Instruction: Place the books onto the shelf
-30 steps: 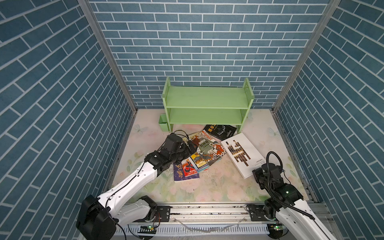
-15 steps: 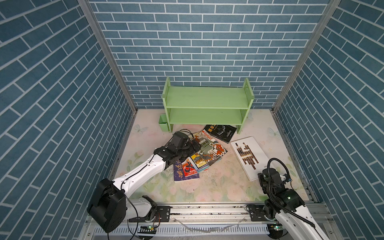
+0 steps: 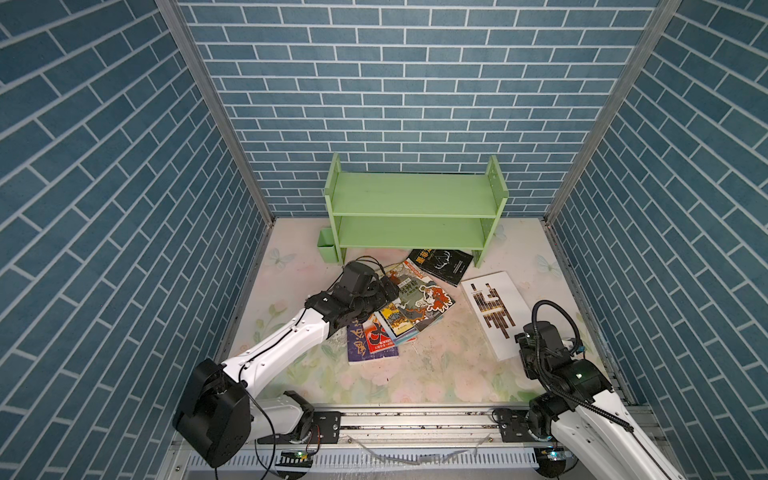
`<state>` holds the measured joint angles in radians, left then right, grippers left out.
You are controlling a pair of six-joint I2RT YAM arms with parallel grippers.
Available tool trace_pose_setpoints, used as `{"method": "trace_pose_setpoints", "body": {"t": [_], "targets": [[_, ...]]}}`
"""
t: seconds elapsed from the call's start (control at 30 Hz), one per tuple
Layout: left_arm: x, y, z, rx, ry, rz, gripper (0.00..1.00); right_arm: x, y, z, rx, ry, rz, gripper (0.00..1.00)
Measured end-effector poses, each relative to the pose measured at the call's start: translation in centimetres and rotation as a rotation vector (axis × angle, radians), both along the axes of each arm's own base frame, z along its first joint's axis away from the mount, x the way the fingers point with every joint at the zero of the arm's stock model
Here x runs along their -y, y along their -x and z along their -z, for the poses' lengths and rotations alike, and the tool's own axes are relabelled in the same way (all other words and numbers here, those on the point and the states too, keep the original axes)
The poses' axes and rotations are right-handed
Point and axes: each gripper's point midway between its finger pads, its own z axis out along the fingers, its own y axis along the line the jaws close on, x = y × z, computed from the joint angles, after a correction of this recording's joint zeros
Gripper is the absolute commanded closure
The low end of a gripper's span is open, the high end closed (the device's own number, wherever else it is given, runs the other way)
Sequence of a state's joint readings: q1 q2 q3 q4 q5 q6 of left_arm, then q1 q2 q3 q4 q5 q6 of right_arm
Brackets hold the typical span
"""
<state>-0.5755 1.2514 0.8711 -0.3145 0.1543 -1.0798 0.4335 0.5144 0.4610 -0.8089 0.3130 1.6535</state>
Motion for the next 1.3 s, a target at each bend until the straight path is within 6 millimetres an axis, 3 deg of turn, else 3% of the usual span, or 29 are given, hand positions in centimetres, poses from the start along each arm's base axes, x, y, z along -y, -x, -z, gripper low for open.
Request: {"method": "trace_pose_setpoints", "body": {"t": [0.2, 0.3, 0.4, 0.63, 0.77, 0.9, 1.03, 1.3], "targets": [[-3.0, 0.4, 0.9, -0.065, -0.032, -0.072, 0.03, -2.1, -2.4, -4.3, -0.013, 0.091, -0.205, 0.43], [-3.4, 1.0, 1.8, -0.095, -0.012, -0.066, 0.07, -4.5, -4.5, -5.6, -0.021, 0.131, -0.358, 0.44], [-3.6, 2.1, 3.6, -0.150, 0.011, -0.048, 0.12, -7.5, -6.3, -5.6, -0.005, 0.135, -0.519, 0.45], [-3.7, 4.1, 6.5, -0.255, 0.050, -0.025, 0.20, -15.2, -9.3, -3.7, 0.026, 0.096, -0.828, 0.45], [-3.0, 3.9, 7.4, -0.284, 0.090, -0.030, 0.29, -19.3, -10.3, -1.9, 0.033, 0.064, -0.953, 0.46], [-2.4, 3.3, 8.5, -0.314, 0.111, -0.036, 0.38, -22.2, -11.3, -0.4, 0.043, 0.033, -1.021, 0.47], [-2.0, 3.0, 9.5, -0.340, 0.118, -0.038, 0.46, -24.0, -12.2, 0.8, 0.050, 0.010, -1.049, 0.47], [-1.7, 2.4, 10.0, -0.345, 0.106, -0.031, 0.54, -24.5, -12.5, 3.7, -0.008, -0.012, -1.031, 0.47]]}}
